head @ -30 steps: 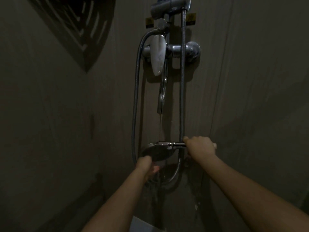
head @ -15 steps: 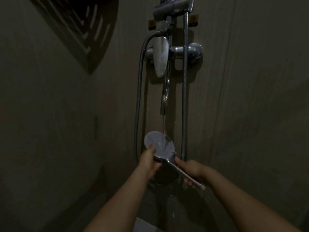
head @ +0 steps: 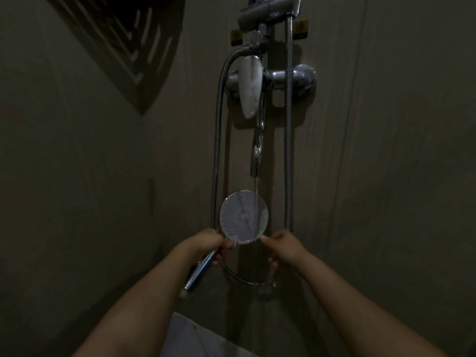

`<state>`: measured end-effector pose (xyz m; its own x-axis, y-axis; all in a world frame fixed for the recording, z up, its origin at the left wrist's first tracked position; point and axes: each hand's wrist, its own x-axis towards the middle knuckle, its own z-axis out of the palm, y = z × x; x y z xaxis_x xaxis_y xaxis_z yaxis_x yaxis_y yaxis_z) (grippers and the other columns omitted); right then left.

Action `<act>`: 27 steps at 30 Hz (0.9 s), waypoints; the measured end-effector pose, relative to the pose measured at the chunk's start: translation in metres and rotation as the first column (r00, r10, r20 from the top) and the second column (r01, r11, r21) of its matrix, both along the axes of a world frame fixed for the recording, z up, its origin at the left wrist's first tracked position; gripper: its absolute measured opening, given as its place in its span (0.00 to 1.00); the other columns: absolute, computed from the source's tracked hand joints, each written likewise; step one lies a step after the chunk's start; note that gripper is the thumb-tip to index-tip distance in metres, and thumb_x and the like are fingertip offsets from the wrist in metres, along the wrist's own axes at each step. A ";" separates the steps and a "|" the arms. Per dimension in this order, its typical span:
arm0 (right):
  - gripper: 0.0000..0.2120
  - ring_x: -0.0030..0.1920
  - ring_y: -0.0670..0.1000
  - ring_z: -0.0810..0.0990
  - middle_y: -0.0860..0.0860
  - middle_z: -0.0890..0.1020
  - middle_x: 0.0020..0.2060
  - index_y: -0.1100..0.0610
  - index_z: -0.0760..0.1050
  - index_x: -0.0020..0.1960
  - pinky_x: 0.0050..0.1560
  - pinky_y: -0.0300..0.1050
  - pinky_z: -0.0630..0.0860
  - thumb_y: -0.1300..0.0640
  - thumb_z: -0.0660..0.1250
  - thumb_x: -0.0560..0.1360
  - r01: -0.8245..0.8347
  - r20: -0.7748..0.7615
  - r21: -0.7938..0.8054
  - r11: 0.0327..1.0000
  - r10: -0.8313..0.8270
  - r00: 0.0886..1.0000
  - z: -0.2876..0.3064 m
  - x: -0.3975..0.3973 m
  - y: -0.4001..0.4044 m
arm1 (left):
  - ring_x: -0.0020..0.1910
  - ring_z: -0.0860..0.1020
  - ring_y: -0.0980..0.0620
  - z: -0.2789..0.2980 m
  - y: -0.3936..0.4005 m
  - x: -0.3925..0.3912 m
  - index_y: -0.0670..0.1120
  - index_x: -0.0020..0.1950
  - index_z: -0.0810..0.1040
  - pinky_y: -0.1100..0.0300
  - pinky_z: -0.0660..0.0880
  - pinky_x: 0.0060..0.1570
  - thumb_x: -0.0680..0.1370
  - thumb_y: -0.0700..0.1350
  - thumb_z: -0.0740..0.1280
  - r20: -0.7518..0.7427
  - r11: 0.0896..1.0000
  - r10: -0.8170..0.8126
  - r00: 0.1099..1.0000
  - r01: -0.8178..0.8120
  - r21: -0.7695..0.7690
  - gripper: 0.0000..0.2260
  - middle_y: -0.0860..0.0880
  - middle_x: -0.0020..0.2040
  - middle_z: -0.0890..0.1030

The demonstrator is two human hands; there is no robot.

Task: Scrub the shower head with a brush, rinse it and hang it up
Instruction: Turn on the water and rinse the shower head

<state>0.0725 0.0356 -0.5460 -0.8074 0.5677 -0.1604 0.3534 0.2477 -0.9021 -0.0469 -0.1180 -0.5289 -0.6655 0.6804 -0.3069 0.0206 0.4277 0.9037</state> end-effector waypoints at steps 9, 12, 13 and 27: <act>0.07 0.53 0.56 0.81 0.58 0.80 0.56 0.57 0.74 0.55 0.39 0.41 0.80 0.60 0.61 0.78 0.065 -0.320 -0.048 0.997 -0.077 0.944 0.025 -0.017 -0.011 | 0.18 0.65 0.58 0.012 -0.010 -0.009 0.44 0.38 0.70 0.69 0.64 0.20 0.79 0.39 0.57 0.081 0.986 -0.158 0.984 0.161 -0.042 0.10 0.52 0.22 0.68; 0.14 0.45 0.55 0.81 0.55 0.81 0.44 0.55 0.73 0.41 0.33 0.41 0.78 0.51 0.55 0.80 0.092 -0.354 -0.097 0.991 -0.120 0.928 0.032 -0.024 -0.013 | 0.18 0.64 0.59 0.015 -0.014 -0.013 0.44 0.37 0.69 0.68 0.63 0.19 0.79 0.38 0.56 0.104 0.983 -0.171 0.980 0.176 -0.043 0.10 0.53 0.20 0.67; 0.16 0.42 0.54 0.81 0.54 0.80 0.40 0.55 0.73 0.39 0.33 0.41 0.77 0.49 0.56 0.80 0.088 -0.348 -0.084 0.993 -0.112 0.931 0.034 -0.026 -0.014 | 0.18 0.64 0.59 0.015 -0.015 -0.014 0.44 0.37 0.69 0.68 0.63 0.19 0.79 0.38 0.56 0.102 0.982 -0.176 0.979 0.182 -0.049 0.11 0.53 0.20 0.67; 0.13 0.52 0.53 0.80 0.53 0.78 0.55 0.59 0.68 0.59 0.36 0.39 0.80 0.57 0.63 0.77 0.058 -0.397 -0.070 0.996 -0.081 0.914 0.019 -0.044 -0.015 | 0.21 0.66 0.56 0.005 -0.004 -0.004 0.43 0.36 0.72 0.66 0.65 0.21 0.77 0.37 0.62 -0.046 0.994 -0.057 0.997 0.061 0.089 0.09 0.49 0.26 0.69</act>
<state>0.0289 0.0209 -0.5274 -0.7698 0.6241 0.1338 -0.0241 0.1810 -0.9832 -0.0513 -0.1221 -0.5239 -0.6344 0.7428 -0.2140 0.0831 0.3408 0.9364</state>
